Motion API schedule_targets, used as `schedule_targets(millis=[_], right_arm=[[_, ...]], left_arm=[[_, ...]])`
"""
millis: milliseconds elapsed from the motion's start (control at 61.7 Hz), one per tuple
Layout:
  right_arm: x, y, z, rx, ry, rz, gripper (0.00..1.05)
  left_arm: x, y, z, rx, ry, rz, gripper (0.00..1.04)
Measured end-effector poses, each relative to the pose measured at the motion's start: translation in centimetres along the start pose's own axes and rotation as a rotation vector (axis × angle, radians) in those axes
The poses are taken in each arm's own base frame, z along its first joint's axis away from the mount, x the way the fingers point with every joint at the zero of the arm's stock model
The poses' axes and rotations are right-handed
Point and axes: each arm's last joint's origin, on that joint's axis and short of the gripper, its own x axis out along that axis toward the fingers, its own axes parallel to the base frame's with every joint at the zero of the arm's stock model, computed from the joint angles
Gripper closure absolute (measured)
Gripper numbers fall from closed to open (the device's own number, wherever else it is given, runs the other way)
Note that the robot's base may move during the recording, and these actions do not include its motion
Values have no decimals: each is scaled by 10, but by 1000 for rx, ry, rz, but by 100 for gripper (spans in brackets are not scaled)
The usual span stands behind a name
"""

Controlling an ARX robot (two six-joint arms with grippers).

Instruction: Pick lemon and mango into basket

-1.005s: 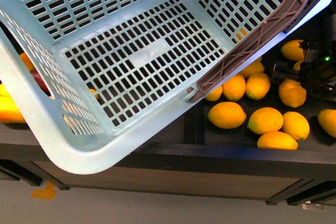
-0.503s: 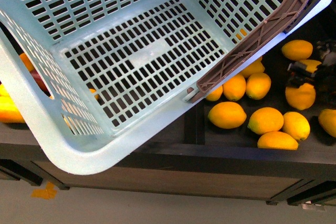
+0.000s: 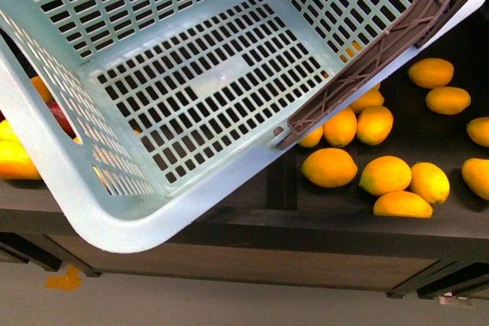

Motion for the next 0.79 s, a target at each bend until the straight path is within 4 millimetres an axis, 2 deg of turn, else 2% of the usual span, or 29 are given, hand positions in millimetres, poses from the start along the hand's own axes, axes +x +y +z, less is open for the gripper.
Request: schedule_targets(millis=[113,211,324,438,584,713,794], right_arm=[[-16,39,0,-27,-25,72,43],[-20,72,-13,-62,-23,107,43],[-16,101,-33,-77,0,154,43],[2,136,-66,-110,60,187,43],[20,152,-103,-143,156,199,43],[28,160,-123,-171,211,174,43],[28,163,-126,-185,204,157,29]], left_arm=[[0,0,0,0,-1,1,88],[0,0,0,0,0,0,88],[0,0,0,0,1,-1,88],[0,0,0,0,-1,0,88],[0,0,0,-1,1,0,88],[0,0,0,1,-3,2,88],[0,0,0,0,-2,1,88]])
